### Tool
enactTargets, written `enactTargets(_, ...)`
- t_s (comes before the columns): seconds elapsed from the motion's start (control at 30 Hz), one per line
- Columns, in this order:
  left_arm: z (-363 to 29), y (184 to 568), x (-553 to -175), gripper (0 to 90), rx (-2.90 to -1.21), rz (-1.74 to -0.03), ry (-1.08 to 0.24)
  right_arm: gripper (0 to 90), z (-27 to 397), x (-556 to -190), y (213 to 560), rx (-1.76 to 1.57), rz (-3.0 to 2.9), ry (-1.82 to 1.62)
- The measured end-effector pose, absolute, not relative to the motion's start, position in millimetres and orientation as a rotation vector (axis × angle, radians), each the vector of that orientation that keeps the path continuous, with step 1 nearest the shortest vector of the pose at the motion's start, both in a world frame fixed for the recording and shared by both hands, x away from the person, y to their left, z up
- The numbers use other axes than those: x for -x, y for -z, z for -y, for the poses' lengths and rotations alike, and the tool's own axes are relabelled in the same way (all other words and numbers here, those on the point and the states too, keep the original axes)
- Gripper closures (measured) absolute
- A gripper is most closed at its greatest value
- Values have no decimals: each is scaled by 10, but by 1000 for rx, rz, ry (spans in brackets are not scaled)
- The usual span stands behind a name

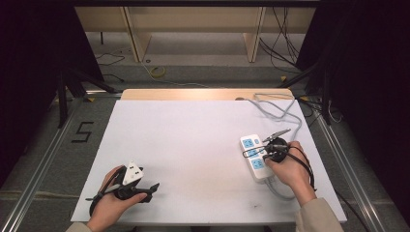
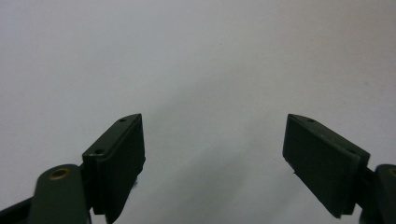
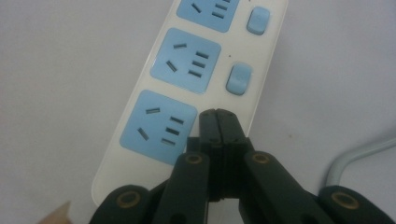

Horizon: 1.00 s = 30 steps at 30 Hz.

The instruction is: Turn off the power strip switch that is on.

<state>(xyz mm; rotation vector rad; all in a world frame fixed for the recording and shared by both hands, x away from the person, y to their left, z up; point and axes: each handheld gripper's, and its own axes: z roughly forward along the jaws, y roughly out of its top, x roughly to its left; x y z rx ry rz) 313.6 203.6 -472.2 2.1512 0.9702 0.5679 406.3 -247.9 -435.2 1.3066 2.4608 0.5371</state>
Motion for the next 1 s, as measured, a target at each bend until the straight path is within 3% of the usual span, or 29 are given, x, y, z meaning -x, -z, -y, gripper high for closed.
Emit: enactTargets(1.0,-2031,4722,-3129,207,-2156,-968,-572,900,2477,-4072,4362,-1346,-2450,-534)
